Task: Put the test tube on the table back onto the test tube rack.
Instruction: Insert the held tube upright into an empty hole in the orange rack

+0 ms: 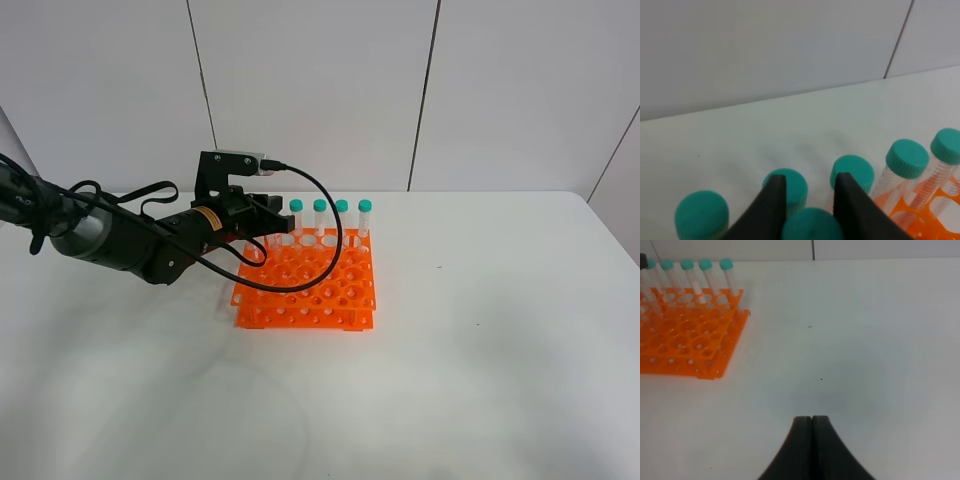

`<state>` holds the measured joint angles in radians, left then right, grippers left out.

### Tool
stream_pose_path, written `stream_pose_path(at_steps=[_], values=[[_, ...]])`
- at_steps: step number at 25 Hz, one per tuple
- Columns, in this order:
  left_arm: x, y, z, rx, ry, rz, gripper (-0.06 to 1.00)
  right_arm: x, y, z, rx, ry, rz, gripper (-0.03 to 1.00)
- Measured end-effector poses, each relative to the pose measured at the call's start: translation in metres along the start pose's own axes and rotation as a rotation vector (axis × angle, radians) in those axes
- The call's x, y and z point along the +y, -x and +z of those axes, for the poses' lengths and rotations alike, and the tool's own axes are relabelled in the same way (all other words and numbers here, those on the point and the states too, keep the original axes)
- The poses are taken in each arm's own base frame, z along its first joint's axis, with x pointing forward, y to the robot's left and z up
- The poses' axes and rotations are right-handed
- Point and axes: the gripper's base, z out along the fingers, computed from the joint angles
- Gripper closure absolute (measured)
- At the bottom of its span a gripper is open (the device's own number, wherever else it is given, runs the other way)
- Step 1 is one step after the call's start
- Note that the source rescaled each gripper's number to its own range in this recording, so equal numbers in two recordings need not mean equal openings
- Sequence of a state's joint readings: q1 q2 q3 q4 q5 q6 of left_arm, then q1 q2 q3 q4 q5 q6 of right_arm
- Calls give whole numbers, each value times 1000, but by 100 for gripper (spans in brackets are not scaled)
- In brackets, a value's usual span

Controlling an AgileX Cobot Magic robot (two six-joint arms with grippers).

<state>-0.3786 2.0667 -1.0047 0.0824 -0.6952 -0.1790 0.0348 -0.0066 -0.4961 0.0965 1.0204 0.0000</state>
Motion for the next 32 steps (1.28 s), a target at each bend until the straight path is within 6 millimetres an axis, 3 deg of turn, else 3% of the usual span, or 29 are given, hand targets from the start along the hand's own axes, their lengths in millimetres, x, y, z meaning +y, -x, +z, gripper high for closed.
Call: stream_pose_path(at_steps=[32], values=[[0,-5,2,9,-2,3,94,0,0,0,0,0,0,97]])
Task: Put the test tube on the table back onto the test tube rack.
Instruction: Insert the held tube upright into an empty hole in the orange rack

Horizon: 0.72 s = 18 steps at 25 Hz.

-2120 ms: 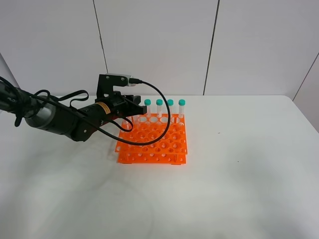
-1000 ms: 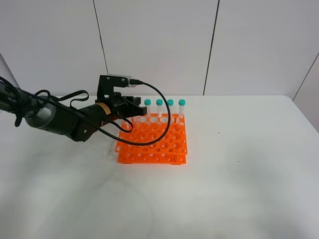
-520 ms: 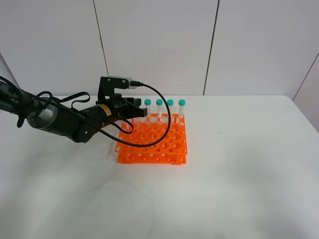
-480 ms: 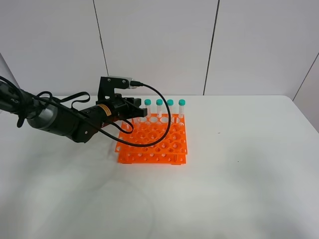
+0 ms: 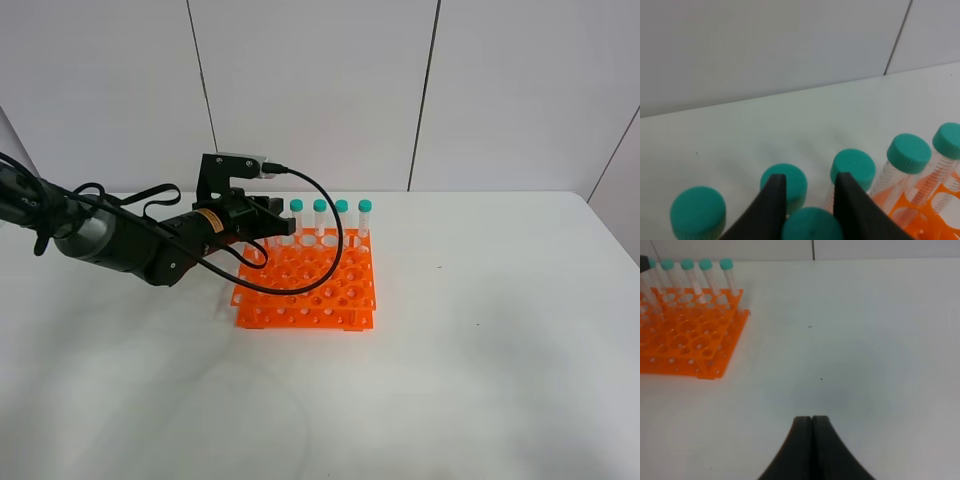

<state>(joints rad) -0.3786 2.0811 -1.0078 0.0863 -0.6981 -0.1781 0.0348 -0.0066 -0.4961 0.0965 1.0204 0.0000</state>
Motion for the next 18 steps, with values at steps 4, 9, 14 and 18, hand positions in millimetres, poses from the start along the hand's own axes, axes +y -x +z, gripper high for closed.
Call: stream_pose_path(at_steps=[4,9,14,18], values=[[0,-1,0,8,1,0,94,0,0,0,-1,0,0,97],[0,0,0,16,2,2,94,0,0,0,-1,0,0,97],[0,0,0,16,1,3,94,0,0,0,-1,0,0,97],[0,-1,0,20,2,3,94,0,0,0,-1,0,0,97]])
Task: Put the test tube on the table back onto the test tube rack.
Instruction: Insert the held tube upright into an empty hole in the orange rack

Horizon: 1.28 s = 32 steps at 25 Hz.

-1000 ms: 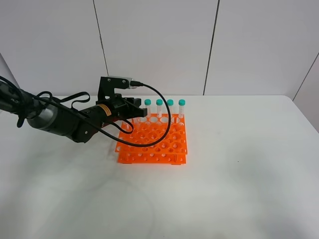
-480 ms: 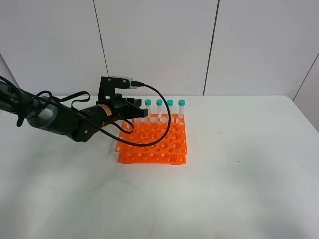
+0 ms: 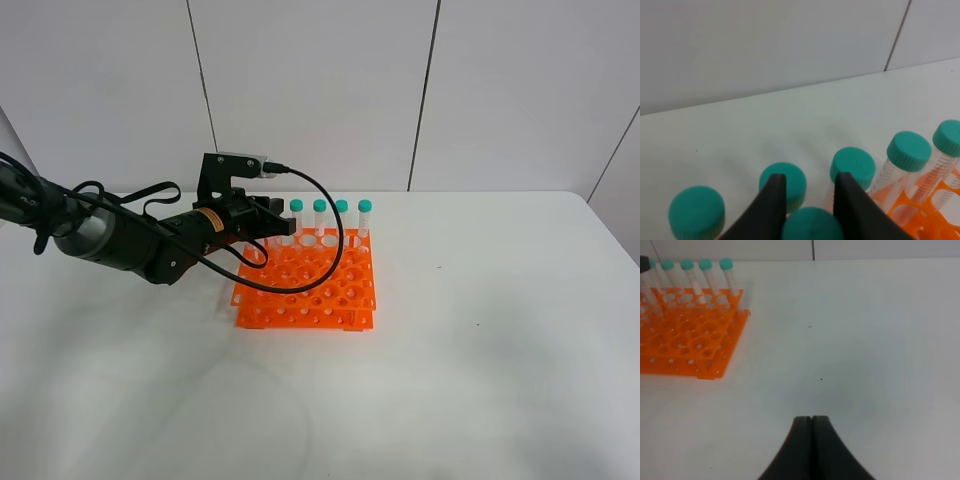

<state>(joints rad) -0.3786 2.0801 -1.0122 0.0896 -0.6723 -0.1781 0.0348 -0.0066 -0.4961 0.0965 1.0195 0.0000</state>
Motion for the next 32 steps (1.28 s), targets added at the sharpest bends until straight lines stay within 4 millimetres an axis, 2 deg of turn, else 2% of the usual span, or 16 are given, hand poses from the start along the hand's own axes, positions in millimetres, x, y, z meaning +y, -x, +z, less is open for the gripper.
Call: stream_pose_path(at_steps=[32], values=[[0,0,0,3,0,1,94,0,0,0,0,0,0,97]])
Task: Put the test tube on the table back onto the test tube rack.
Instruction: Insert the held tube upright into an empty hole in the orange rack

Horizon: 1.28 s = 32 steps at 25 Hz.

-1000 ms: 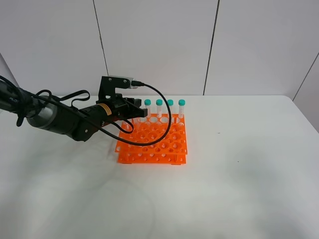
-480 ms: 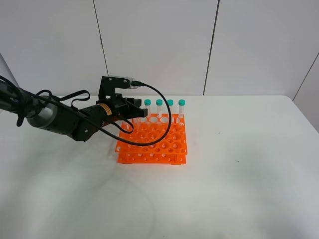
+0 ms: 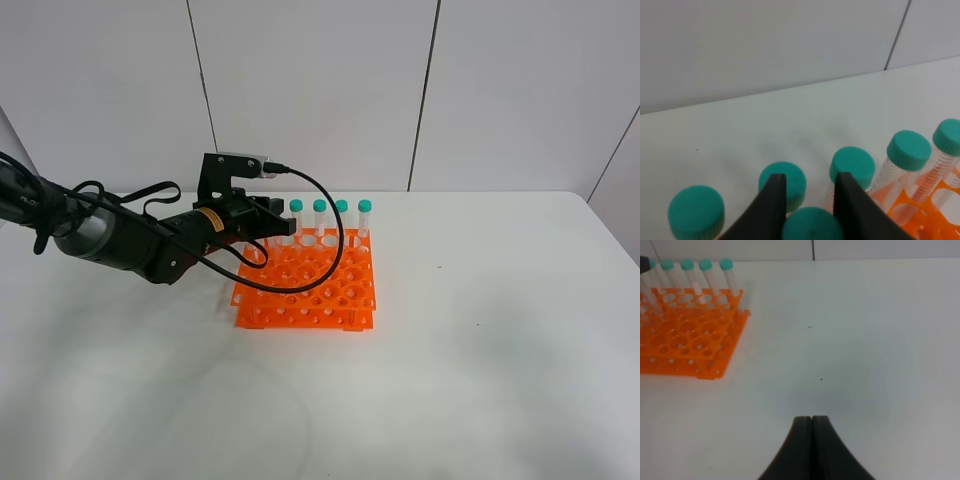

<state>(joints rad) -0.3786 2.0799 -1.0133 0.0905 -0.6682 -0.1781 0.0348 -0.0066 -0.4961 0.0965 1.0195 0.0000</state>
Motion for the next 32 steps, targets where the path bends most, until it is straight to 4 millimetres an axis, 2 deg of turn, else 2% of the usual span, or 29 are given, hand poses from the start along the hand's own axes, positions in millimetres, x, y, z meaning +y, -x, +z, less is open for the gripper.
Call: stream_pose_path(at_steps=[18,26,32], values=[[0,0,0,-5,-1,0,92,0,0,0,0,0,0,97],[0,0,0,-5,-4,4,81,0,0,0,1,0,0,97],[0,0,0,-6,-6,5,79,0,0,0,1,0,0,97]])
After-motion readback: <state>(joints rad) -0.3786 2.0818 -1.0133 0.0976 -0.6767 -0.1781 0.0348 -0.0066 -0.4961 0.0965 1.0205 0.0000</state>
